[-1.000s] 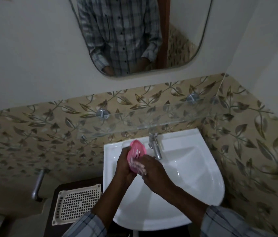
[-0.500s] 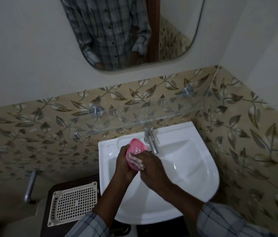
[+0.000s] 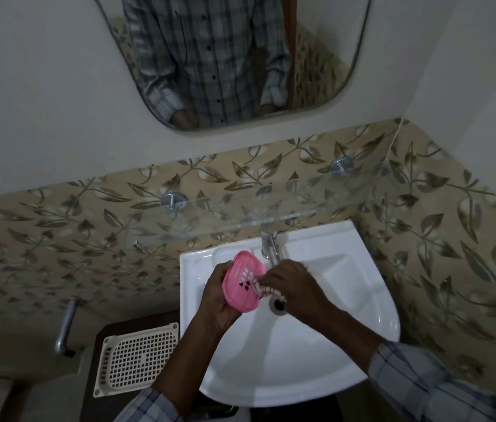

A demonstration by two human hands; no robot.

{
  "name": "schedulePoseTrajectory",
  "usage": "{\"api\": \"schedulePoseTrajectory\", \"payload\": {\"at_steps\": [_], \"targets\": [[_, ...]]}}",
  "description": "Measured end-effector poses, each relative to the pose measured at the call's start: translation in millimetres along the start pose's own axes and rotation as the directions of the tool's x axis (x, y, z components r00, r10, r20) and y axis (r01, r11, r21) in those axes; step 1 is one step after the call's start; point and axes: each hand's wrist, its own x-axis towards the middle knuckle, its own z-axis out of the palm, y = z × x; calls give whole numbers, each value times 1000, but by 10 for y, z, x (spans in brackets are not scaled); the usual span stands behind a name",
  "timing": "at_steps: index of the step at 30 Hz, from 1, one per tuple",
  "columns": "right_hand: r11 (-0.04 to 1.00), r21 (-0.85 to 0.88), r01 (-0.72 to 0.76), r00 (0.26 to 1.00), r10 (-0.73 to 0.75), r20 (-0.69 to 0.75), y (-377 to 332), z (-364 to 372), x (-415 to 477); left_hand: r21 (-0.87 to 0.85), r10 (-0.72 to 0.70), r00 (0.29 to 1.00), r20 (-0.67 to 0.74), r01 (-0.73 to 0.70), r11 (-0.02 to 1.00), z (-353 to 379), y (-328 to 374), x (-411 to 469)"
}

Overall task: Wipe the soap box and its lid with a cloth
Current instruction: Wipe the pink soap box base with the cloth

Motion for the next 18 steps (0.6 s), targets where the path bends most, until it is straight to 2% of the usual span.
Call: {"api": "schedulePoseTrajectory", "payload": {"at_steps": [1,2,4,5,8,9,12,13,16,18], "targets": [[1000,8,-23,1000,23,21,-4,8,6,-6,17,1000,-15,-17,1000,-12,-10,20],[1000,18,16,998,-17,67,-64,42,7,-31,25,999,-22,-26,999,-23,-14,30],[982,46,181,970,-186,158,-155,126,-47,-69,2,1000,-17,-3,998,-54,-3,34],[976,52,212,960,-218,176,-123,108,-50,-65,-8,1000,-8,8,998,-72,-8,28],[994,-3,105,991,-104,79,40,-1,15,-32,21,1000,6,-20,999,-110,-23,27],[994,-4,112,990,-111,91,2,19,19,-52,24,1000,17,-23,998,-115,-24,36],[958,25,287,935,-286,212,-156,124,11,-124,-1,999,53,8,992,-129,-14,35],[954,15,299,930,-295,221,-117,83,40,-122,-3,998,55,10,993,-154,-15,40],[987,-59,150,984,-143,110,148,-138,180,-133,-2,998,57,10,991,-237,-11,61],[997,18,78,995,-79,58,138,-169,190,-167,-18,994,107,36,985,-235,16,68]]}}
